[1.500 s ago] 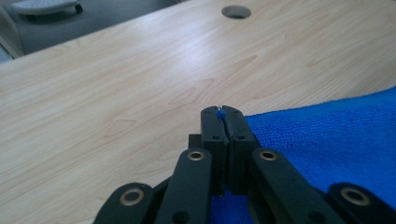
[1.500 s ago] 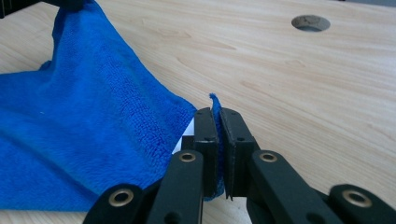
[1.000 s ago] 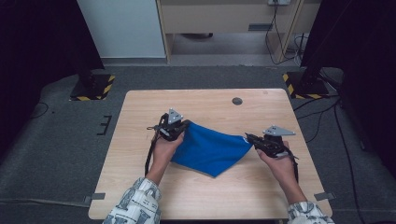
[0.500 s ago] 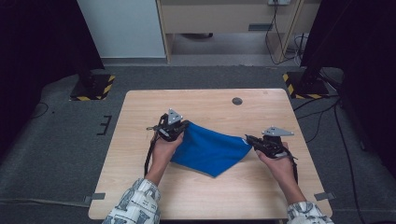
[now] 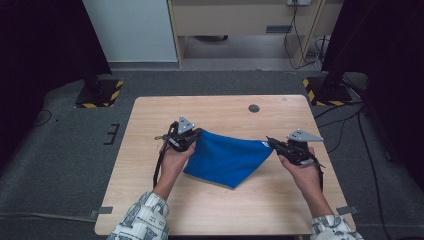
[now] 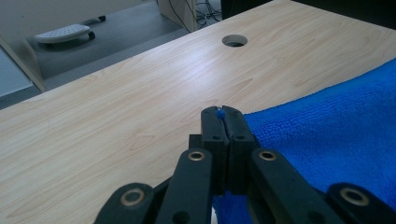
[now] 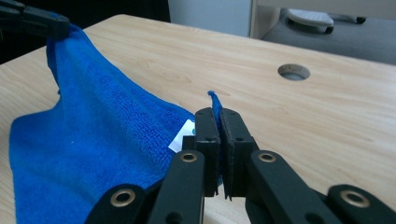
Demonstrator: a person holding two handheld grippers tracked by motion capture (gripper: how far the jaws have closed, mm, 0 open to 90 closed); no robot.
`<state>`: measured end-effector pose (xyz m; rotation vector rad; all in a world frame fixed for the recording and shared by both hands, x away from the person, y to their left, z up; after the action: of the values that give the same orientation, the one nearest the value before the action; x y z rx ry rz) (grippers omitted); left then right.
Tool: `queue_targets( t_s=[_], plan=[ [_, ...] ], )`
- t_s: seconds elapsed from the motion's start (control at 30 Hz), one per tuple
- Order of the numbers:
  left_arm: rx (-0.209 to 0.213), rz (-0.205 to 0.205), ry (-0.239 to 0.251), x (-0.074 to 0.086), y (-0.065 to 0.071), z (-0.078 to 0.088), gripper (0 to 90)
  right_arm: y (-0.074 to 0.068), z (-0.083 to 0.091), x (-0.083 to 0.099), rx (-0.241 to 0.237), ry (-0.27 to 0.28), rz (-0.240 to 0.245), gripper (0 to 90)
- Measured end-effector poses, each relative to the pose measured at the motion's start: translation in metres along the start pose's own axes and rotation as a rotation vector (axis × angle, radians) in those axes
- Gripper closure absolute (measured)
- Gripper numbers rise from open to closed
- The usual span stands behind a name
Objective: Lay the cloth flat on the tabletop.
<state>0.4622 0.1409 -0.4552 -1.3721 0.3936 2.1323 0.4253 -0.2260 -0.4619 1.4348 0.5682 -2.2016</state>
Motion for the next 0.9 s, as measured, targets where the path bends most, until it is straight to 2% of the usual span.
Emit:
queue_targets(
  t_s=[0.37, 0.9],
  plan=[
    [0.005, 0.005, 0.002, -0.003, 0.004, -0.001, 88.3, 0.000, 0.008, -0.014, 0.016, 0.005, 0.043, 86.8],
    [0.026, 0.011, 0.029, -0.008, 0.010, 0.004, 88.2, 0.000, 0.021, -0.026, 0.026, 0.027, 0.059, 86.9]
  ],
)
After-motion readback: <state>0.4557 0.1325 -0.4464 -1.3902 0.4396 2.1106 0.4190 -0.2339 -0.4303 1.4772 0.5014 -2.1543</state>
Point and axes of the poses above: each handheld gripper's, and its own axes: z roughly backward along the jaws, x roughly out of its underside, y roughly to its right, the point moved 1 cm from there along -z, roughly forward along the jaws, and after that the axes turned 4 degrees about y, right-handed, at the moved point
